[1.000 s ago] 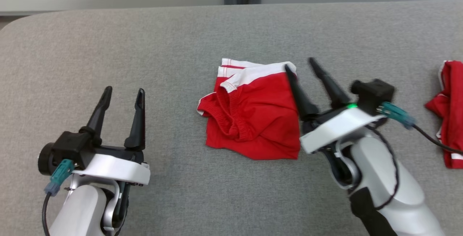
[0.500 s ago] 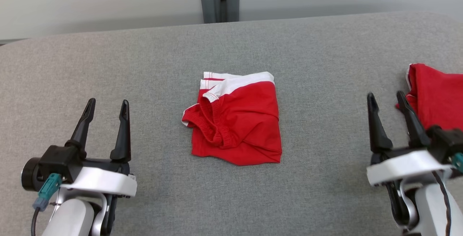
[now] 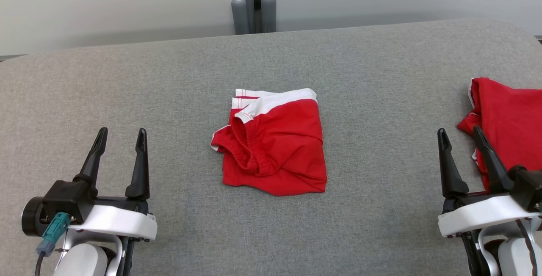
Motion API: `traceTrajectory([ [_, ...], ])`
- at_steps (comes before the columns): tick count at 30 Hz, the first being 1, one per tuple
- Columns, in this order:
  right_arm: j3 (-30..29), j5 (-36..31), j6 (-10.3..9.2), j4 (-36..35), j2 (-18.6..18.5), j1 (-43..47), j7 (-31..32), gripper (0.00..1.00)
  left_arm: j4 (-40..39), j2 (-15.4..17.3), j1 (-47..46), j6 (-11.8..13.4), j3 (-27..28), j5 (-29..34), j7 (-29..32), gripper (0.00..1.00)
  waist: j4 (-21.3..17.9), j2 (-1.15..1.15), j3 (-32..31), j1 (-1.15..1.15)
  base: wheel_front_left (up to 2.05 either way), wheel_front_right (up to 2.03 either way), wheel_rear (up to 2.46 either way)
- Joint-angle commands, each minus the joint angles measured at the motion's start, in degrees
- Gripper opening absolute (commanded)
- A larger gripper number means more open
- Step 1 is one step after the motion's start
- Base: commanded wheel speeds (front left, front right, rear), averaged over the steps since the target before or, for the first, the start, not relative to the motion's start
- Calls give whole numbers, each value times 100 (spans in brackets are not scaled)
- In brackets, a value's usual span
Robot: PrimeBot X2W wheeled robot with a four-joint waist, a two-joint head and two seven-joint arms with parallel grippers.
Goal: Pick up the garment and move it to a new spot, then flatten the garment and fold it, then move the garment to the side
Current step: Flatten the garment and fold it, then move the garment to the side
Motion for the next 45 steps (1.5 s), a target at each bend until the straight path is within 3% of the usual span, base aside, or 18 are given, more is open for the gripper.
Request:
traceTrajectory([
  [1, -35, 15, -1, -47, -12, 11, 27, 100, -17, 36, -13, 23, -3, 6, 13, 100, 14, 0, 8, 0, 0, 0, 0],
  [8, -67, 30, -1, 27, -8, -205, 122, 100, -58, 6, -147, 3, -76, 6, 28, 100, 172, 0, 102, 0, 0, 0, 0],
  [13, 204, 86, -1, 652, -51, -689, 285, 100, -70, -53, -266, -39, -136, 10, 11, 100, 360, 0, 289, 0, 0, 0, 0],
  [24, 1580, 672, -1, 2748, -20, -1805, 40, 100, 147, -264, -559, -178, -276, -6, -60, 100, 818, 0, 650, 0, 0, 0, 0],
  [31, 2895, 1731, 3, 3562, 19, -1997, 221, 100, 250, -314, -646, -226, -267, 18, -86, 100, 873, 0, 729, 0, 0, 0, 0],
  [32, 3025, 1852, 7, 3623, 30, -2002, 221, 91, 260, -318, -649, -232, -257, 20, -90, 100, 865, 0, 734, 0, 0, 0, 0],
  [34, 3202, 2052, 7, 3720, 32, -2027, 111, 9, 283, -326, -647, -239, -240, 26, -97, 100, 832, 0, 741, 0, 0, 0, 0],
  [35, 3280, 2155, 7, 3779, 29, -2038, 100, 0, 294, -329, -654, -242, -238, 32, -94, 100, 810, 0, 744, 0, 0, 0, 0],
  [39, 3501, 2322, 5, 3913, 9, -2188, -88, 0, 310, -328, -689, -248, -217, 60, -100, 100, 710, 0, 738, 0, 0, 0, 0],
  [45, 3564, 1950, -5, 4098, -163, -2388, -297, 0, 227, -302, -695, -280, -196, 78, -106, 100, 483, 0, 754, 0, 0, 0, 0],
])
